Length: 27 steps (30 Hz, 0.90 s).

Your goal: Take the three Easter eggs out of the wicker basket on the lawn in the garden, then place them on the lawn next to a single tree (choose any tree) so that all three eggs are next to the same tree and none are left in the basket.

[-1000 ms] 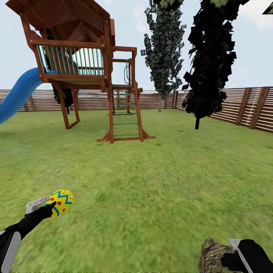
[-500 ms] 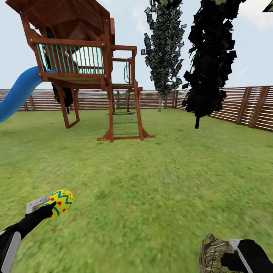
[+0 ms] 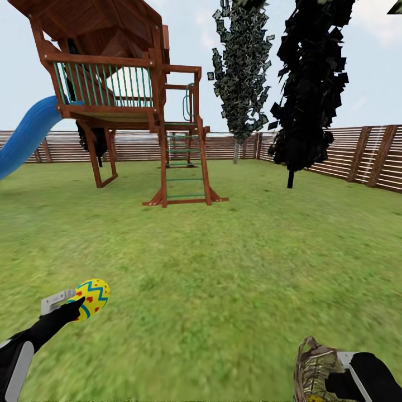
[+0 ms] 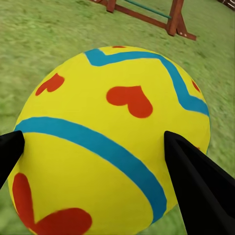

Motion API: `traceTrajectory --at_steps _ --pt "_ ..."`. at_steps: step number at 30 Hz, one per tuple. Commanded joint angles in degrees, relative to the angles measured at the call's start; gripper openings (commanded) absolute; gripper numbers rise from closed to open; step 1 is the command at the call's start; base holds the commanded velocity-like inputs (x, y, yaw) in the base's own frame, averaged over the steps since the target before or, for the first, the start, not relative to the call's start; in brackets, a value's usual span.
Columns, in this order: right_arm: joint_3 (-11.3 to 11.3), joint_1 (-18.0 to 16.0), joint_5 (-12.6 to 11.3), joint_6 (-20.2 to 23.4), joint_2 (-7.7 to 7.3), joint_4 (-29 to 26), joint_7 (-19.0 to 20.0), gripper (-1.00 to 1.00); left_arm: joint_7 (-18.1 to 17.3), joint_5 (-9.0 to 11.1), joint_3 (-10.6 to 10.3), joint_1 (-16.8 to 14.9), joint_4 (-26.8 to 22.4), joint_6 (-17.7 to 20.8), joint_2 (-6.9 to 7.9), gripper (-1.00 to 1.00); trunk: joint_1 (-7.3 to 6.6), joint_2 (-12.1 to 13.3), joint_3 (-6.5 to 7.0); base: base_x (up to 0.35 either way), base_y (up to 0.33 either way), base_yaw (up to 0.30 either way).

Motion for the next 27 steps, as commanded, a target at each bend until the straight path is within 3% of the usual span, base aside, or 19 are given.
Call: traceTrajectory --at_steps 1,27 --pt "-0.08 -0.03 0.40 0.21 0.02 -0.06 0.41 1.00 -0.14 0.52 0.10 -0.04 -0.03 0.48 -0.05 -1.00 0.22 -0.44 -0.25 0.000 0.000 0.000" --pt "0.06 -0.03 0.48 0.20 0.45 0.03 0.23 1.00 -0.14 0.43 0.01 -0.04 -0.03 0.43 -0.10 -1.00 5.93 -10.87 -4.91 0.000 0.000 0.000"
